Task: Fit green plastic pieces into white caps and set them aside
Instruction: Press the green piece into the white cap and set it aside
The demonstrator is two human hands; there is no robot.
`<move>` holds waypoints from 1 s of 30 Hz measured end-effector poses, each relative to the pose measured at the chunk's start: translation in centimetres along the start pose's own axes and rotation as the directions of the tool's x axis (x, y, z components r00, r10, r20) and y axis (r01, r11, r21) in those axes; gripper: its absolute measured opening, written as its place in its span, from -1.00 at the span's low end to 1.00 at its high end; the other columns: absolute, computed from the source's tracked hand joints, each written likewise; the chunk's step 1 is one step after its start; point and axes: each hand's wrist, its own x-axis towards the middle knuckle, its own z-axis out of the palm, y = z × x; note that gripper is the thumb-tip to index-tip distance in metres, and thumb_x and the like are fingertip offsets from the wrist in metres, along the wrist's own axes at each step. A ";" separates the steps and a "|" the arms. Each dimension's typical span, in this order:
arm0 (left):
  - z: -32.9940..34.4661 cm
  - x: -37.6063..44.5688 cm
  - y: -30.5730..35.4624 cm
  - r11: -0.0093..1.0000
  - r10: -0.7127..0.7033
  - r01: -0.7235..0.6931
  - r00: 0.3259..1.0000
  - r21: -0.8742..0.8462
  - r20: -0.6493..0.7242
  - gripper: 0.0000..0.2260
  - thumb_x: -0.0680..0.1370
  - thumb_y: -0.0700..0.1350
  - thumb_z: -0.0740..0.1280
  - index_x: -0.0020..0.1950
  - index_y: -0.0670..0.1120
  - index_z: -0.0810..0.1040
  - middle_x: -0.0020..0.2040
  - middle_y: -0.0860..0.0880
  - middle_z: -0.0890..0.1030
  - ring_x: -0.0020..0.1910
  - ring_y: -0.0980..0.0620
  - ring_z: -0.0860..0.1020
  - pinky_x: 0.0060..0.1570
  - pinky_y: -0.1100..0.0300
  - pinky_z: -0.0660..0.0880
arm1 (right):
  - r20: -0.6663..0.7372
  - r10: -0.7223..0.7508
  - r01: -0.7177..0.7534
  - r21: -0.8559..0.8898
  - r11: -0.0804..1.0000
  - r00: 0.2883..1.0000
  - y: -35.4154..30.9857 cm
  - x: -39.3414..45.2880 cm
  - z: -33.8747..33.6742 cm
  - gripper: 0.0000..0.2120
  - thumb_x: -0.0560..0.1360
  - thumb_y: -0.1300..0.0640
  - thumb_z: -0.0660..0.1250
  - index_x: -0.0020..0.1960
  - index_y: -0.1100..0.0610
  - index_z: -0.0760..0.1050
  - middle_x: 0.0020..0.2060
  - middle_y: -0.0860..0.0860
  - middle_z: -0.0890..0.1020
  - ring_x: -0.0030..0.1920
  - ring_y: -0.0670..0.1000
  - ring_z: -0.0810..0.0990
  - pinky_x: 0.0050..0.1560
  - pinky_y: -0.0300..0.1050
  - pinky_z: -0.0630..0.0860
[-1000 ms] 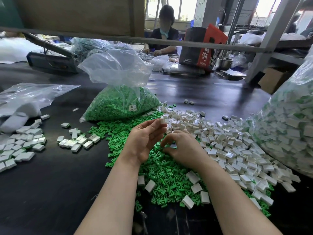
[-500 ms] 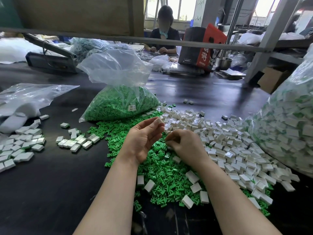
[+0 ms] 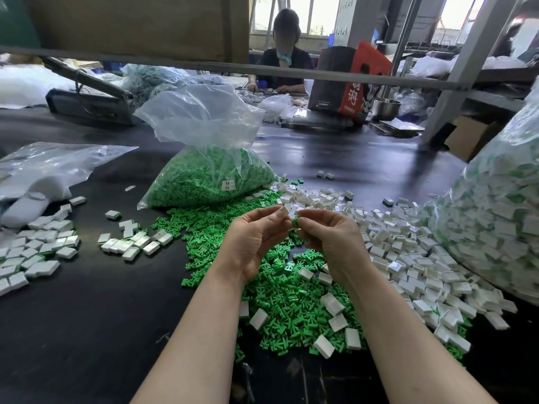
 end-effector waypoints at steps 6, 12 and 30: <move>-0.1 0.0 0.0 1.000 -0.003 0.003 1.000 0.003 -0.022 -0.66 0.28 -0.19 0.49 0.04 -0.21 0.61 -0.19 -0.12 0.71 -0.26 0.04 0.68 -0.25 0.24 0.63 | 0.015 0.072 -0.073 0.165 0.984 0.997 -0.1 0.1 0.2 -0.92 0.50 0.32 0.38 -0.04 0.20 0.57 -0.22 0.13 0.71 -0.34 -0.02 0.65 -0.39 -0.24 0.56; -0.2 -0.1 0.0 1.000 -0.004 0.004 0.999 0.008 -0.038 -0.64 0.28 -0.18 0.50 0.06 -0.22 0.63 -0.16 -0.14 0.71 -0.23 0.02 0.69 -0.19 0.23 0.64 | 0.069 -0.004 -0.006 0.135 0.991 0.998 0.1 0.3 0.0 -0.83 0.56 0.34 0.29 -0.03 0.14 0.62 -0.25 0.09 0.62 -0.33 -0.07 0.52 -0.37 -0.27 0.45; 0.2 -0.4 -0.1 0.981 0.097 -0.091 0.995 0.173 -0.029 -0.72 0.27 -0.14 0.51 -0.06 -0.18 0.70 -0.19 -0.13 0.72 -0.27 0.04 0.67 -0.28 0.28 0.59 | -0.023 -0.276 0.270 -0.143 0.952 0.961 0.7 0.4 0.1 -0.92 0.45 0.29 0.47 -0.05 0.22 0.66 -0.27 -0.03 0.70 -0.31 -0.19 0.61 -0.27 -0.38 0.48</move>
